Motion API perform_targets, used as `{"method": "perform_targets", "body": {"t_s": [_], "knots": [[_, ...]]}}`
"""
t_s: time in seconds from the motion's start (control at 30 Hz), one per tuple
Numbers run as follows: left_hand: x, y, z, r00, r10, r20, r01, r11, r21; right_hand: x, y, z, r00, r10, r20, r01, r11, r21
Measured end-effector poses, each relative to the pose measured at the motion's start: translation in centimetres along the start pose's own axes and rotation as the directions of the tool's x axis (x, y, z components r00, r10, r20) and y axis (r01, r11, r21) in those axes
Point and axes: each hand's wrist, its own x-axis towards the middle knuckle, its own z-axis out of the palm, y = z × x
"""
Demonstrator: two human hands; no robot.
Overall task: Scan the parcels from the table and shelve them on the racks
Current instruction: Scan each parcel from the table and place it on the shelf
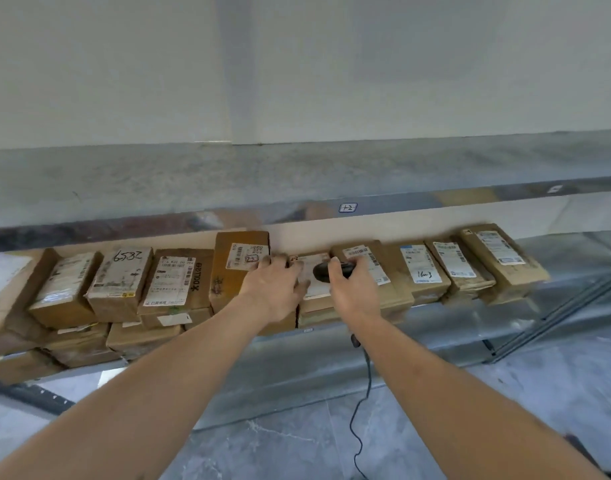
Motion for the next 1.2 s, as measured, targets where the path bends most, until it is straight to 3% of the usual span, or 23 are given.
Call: {"method": "perform_targets", "body": {"t_s": [0.23, 0.53, 0.77, 0.93, 1.2], "knots": [[1.3, 9.3, -2.4, 0.964, 0.250, -0.091, -0.249, 0.968, 0.031, -2.1, 2.9, -9.3, 0.964, 0.039, -0.263, -0.013, 0.995, 0.100], [-0.3, 26.1, -4.8, 0.853, 0.494, -0.171, -0.481, 0.869, 0.113, -5.6, 10.3, -24.9, 0.865, 0.094, -0.493, -0.035, 0.991, 0.127], [-2.3, 42.2, -3.6, 0.776, 0.616, -0.136, -0.605, 0.787, 0.120, -9.5, 18.9, -37.9, 0.780, 0.180, -0.599, -0.085, 0.979, 0.183], [-3.8, 53.3, -2.0, 0.667, 0.728, -0.162, -0.711, 0.686, 0.153, -12.4, 25.3, -46.6, 0.720, 0.199, -0.664, -0.101, 0.978, 0.183], [-4.9, 67.5, 0.7, 0.546, 0.831, -0.107, -0.824, 0.556, 0.109, -15.5, 33.9, -56.5, 0.545, 0.321, -0.774, -0.187, 0.947, 0.261]]}}
